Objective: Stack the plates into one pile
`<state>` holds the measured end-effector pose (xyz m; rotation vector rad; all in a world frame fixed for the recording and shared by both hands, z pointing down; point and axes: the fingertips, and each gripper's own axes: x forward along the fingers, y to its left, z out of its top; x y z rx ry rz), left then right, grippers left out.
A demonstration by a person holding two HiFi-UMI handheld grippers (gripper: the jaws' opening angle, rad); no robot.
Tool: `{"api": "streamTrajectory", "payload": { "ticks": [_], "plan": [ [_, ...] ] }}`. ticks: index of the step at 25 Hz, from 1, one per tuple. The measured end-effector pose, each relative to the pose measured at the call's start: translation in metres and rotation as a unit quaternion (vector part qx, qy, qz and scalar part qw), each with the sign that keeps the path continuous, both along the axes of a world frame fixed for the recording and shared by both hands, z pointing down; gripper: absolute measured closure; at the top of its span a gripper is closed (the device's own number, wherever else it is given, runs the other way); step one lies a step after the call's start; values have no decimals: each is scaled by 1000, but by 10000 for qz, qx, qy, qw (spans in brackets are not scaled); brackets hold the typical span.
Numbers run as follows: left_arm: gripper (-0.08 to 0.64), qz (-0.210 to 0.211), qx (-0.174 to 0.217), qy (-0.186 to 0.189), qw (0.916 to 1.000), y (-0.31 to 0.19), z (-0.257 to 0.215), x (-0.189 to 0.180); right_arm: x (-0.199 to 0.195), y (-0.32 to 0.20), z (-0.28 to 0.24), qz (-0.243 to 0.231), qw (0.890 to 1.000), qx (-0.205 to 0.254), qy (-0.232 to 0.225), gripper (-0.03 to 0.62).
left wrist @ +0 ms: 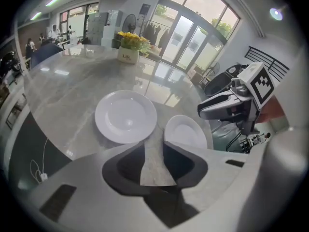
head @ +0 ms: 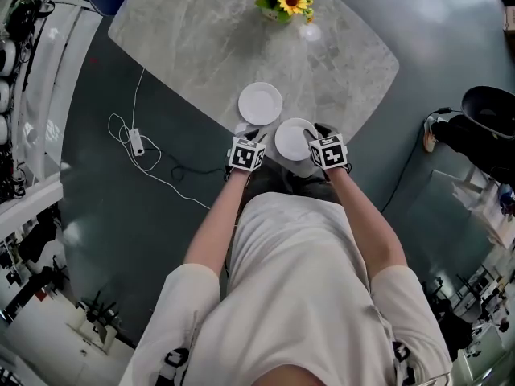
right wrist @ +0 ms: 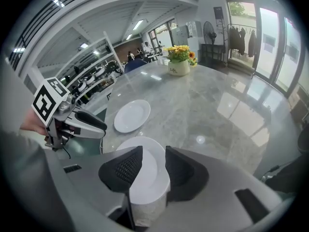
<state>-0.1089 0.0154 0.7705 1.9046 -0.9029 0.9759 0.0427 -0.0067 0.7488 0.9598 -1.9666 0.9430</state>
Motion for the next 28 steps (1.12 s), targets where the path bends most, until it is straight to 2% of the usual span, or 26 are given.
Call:
{"api": "streamTrajectory", "payload": {
  "ticks": [15,23,28],
  "plan": [
    [433,-527,-61,159,9985,-46,2,-46,-46,-44,3,-289,9994,-142,-111,426],
    [433,-991,-96,523,9937,-71,11,-68,-71,-65,17,-380,9984,-310,-271,426],
    [430,-1117,-209,585,9918,-76,23,-79,-84,-74,25,-360,9977,-472,-341,426]
  ]
}}
